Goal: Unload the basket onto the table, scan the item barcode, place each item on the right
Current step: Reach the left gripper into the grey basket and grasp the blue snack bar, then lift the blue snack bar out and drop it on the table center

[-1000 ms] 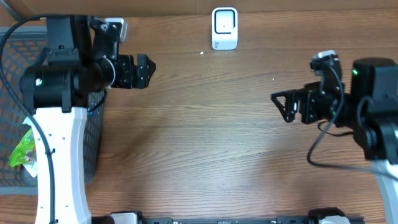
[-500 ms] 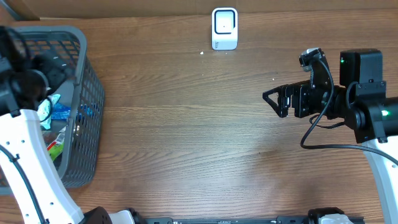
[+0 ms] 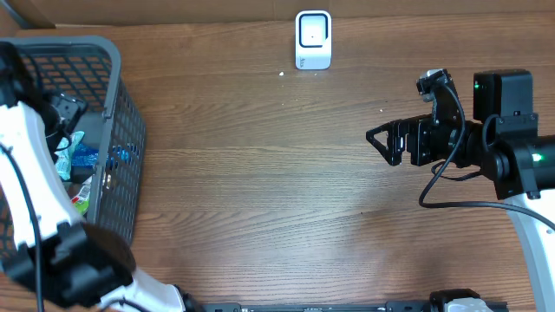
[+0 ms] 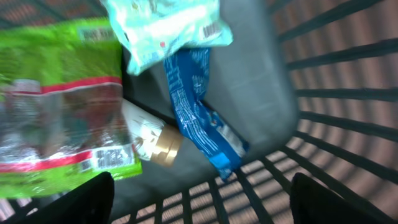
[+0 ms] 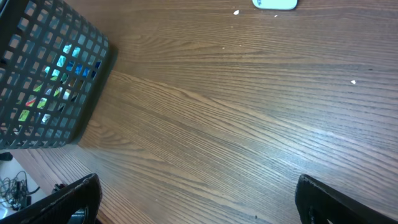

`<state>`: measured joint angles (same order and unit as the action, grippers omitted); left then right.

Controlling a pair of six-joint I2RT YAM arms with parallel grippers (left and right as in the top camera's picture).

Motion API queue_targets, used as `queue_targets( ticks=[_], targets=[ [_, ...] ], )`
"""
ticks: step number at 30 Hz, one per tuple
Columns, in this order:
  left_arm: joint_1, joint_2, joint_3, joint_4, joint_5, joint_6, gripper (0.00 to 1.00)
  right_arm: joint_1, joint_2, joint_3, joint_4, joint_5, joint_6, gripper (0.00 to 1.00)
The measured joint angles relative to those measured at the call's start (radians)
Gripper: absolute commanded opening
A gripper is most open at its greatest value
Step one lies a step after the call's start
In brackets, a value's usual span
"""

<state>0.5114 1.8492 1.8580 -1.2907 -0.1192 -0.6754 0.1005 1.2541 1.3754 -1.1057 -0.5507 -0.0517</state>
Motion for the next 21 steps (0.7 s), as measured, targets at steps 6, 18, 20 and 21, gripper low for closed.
queue_targets(
  ticks=[6, 18, 20, 21],
  targets=[
    [0.0, 0.177, 0.0, 0.001, -0.002, -0.007, 0.7, 0.0, 0.006, 0.0, -0.006, 0.0, 0.0, 1.0],
    [0.0, 0.311, -0.079, 0.091, -0.002, -0.018, 0.06, 0.0, 0.023, 0.0, -0.01, 0.0, 0.0, 1.0],
    [0.0, 0.311, -0.08, 0.092, -0.001, -0.022, 0.04, 0.0, 0.025, 0.0, -0.011, 0.0, 0.0, 1.0],
    [0.0, 0.311, -0.08, 0.091, -0.001, -0.023, 0.04, 0.0, 0.026, 0.0, -0.01, 0.0, 0.0, 1.0]
  ],
)
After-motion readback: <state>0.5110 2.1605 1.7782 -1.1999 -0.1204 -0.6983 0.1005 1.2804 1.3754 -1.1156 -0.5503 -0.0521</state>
